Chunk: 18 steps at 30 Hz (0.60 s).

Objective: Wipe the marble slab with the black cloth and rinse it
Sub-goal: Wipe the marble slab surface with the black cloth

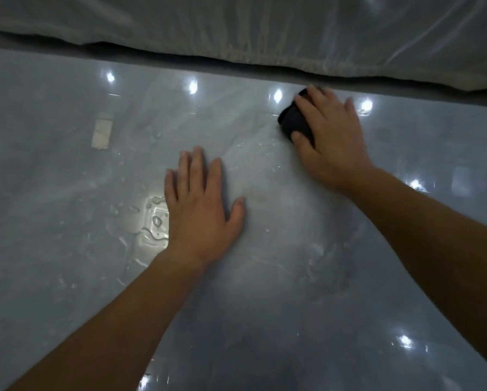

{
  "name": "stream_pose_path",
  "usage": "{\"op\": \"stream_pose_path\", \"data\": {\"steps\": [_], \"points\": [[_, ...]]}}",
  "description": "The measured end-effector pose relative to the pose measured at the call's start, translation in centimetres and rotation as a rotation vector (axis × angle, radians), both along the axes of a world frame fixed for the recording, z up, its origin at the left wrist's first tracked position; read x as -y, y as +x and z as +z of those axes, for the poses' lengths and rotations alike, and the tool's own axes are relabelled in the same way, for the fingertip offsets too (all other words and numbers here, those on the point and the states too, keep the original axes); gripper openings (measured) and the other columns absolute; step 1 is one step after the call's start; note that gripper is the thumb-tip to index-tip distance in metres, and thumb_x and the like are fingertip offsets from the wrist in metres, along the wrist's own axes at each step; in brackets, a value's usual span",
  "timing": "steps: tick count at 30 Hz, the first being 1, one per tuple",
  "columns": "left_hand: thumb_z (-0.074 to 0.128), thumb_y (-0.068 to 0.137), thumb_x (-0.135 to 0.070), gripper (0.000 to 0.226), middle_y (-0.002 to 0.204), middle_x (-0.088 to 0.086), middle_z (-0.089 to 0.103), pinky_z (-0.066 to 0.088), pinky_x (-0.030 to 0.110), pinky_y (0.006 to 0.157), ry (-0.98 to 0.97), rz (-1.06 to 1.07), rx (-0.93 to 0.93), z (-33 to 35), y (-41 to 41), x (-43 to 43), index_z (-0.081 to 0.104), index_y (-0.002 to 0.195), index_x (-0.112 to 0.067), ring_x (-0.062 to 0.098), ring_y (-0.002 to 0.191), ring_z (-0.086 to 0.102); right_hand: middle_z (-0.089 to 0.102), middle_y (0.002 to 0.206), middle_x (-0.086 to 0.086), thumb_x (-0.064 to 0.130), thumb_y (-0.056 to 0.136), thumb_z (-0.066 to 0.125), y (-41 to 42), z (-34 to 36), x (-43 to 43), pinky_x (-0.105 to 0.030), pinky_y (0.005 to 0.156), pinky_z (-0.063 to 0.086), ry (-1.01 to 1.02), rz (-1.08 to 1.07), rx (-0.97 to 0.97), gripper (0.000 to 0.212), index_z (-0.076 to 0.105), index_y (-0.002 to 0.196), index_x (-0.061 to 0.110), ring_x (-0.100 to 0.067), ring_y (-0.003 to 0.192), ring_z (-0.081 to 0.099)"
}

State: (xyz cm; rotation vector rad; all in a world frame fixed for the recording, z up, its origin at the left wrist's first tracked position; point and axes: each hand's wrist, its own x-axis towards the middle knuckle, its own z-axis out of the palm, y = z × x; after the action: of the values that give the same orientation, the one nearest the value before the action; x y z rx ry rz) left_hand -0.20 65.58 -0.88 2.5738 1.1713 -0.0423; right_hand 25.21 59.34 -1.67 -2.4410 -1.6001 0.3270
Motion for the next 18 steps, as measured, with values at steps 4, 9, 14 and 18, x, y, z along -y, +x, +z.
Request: {"op": "stream_pose_path", "data": {"steps": [4,9,14,18], "points": [[0.034,0.095,-0.059,0.077,0.168,0.013,0.002,-0.001,0.056,0.122,0.037,-0.068,-0.068,-1.3,-1.5,-1.0,0.017,0.16,-0.022,0.033,0.155,-0.004,0.032,0.162,-0.007,0.044,0.095,0.043,-5.0,-0.3,-5.4,-0.056,0.123,0.012,0.037,0.175,0.0,0.063,0.037,0.153,0.02,-0.031,0.152,0.023],[0.034,0.094,-0.058,0.078,0.168,0.013,0.001,-0.001,0.056,0.122,0.043,-0.058,-0.086,-1.2,-1.4,-0.9,0.015,0.16,-0.022,0.032,0.155,-0.006,0.03,0.163,-0.008,0.044,0.094,0.042,-2.6,0.1,1.4,-0.06,0.122,0.014,0.005,0.188,-0.028,0.064,0.037,0.153,0.02,-0.03,0.153,0.021],[0.03,0.094,-0.058,0.077,0.168,0.012,0.0,-0.002,0.056,0.122,0.026,-0.064,-0.086,-1.3,-1.4,-1.0,0.015,0.16,-0.021,0.032,0.155,-0.007,0.035,0.16,-0.011,0.045,0.09,0.043,-1.1,0.1,0.8,-0.062,0.118,0.019,-0.002,-0.014,0.001,0.066,0.04,0.15,0.017,-0.033,0.15,0.027],[0.02,0.097,-0.053,0.071,0.169,0.009,-0.005,-0.006,0.054,0.122,-0.007,-0.059,-0.058,-1.3,-1.4,-1.0,0.012,0.16,-0.023,0.028,0.154,-0.012,0.031,0.163,-0.006,0.045,0.093,0.043,-7.0,-0.4,-2.6,-0.056,0.122,0.012,0.022,0.265,0.014,0.065,0.038,0.153,0.022,-0.03,0.153,0.021]]}}
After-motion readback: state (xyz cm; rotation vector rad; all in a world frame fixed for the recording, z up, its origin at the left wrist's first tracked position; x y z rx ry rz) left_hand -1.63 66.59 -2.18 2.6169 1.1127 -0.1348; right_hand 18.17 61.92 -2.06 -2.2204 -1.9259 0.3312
